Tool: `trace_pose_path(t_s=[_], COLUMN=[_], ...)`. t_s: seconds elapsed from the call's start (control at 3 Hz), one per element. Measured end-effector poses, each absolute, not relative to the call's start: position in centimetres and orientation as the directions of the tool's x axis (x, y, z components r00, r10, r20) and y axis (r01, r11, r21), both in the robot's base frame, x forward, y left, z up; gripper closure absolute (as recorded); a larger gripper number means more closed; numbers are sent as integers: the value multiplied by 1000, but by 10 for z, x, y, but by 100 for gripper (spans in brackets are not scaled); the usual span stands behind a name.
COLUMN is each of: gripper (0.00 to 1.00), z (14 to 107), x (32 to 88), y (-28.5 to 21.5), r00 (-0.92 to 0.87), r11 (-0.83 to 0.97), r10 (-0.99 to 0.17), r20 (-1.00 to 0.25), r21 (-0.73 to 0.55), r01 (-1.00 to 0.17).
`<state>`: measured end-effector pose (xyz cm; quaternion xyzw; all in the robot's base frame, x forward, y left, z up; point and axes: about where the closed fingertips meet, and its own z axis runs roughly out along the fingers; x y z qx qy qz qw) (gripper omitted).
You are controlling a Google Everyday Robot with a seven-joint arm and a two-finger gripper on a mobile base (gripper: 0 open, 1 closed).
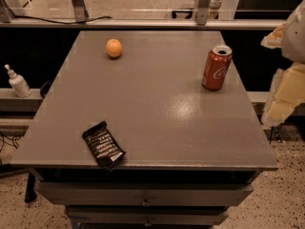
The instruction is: Pick rxbar chocolate
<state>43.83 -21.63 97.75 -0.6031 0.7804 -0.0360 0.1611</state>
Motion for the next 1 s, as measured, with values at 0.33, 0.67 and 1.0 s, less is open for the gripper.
trace_pose_path(t_s=[0.33,0.67,1.0], gripper=[0,0,0], z=[978,972,949], x=[438,442,445], y=[-216,-202,-148], r00=[-220,-115,115], r11=[270,175,-41], r10=[-953,-965,-950], r20=[-208,-235,-291], r21=[-251,-251,-249], r01=[-930,-952,-968])
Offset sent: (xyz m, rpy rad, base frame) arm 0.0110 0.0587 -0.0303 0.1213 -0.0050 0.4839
